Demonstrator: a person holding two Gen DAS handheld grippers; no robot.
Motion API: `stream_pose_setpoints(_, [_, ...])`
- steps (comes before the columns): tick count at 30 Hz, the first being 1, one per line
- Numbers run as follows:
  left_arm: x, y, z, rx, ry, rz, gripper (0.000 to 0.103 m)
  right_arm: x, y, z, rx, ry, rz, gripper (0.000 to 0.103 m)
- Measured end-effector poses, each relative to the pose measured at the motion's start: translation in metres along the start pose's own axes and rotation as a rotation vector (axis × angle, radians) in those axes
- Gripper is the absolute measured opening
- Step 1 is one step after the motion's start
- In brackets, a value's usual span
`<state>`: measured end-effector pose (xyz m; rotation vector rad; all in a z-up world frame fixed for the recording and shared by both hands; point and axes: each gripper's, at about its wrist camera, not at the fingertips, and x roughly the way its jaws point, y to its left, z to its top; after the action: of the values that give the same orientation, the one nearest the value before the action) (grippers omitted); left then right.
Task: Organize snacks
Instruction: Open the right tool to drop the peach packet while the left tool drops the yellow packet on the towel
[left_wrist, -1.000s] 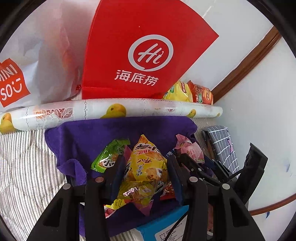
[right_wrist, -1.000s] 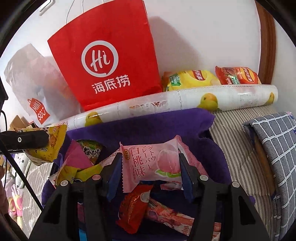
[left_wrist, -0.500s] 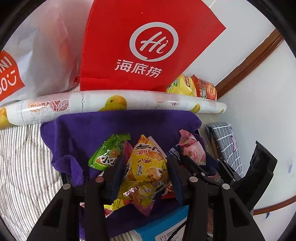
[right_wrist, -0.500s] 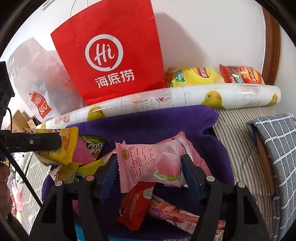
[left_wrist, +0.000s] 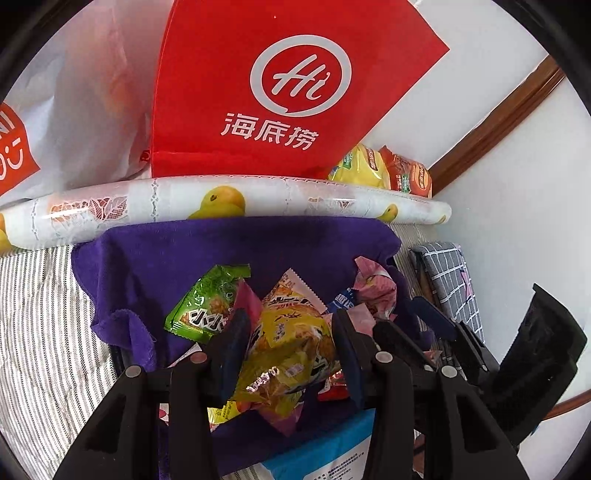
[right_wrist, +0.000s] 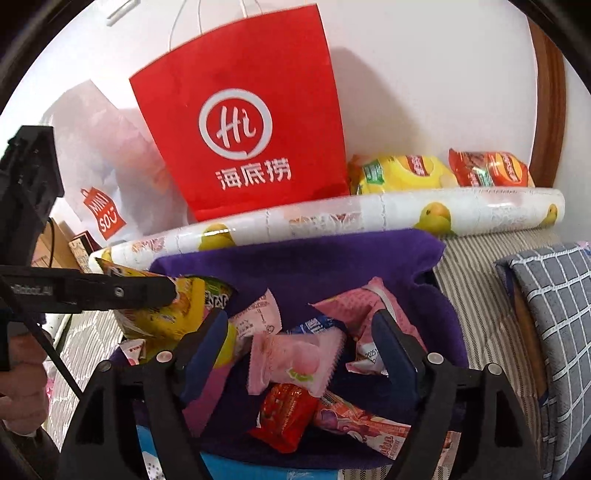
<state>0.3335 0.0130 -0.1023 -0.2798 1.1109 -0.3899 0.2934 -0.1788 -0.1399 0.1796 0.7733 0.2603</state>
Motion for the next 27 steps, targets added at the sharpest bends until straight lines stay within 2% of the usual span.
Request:
stream_pose_setpoints(4, [0.001, 0.0, 0.001, -0.004, -0.001, -0.008, 0.042, -0.008, -0.003, 0.003, 0.011, -0.024, -0.004, 0.08])
stream_pose_setpoints(10, [0.002, 0.001, 0.001, -0.006, 0.001, -0.01, 0.042, -0.016, -0.014, 0.007, 0.031, -0.058, -0.063, 0.08])
stream_pose_setpoints(22, [0.003, 0.0, 0.004, -0.018, 0.001, -0.02, 0.042, -0.018, -0.026, 0.009, 0.084, -0.07, -0.055, 0.08])
stream_pose_setpoints(25, [-0.003, -0.002, 0.005, -0.011, -0.01, -0.037, 0.045, -0.019, -0.026, 0.008, 0.085, -0.075, -0.056, 0.08])
stream_pose_setpoints(27, [-0.007, -0.004, 0.005, -0.006, -0.009, -0.049, 0.051, -0.02, -0.025, 0.009, 0.087, -0.08, -0.049, 0.08])
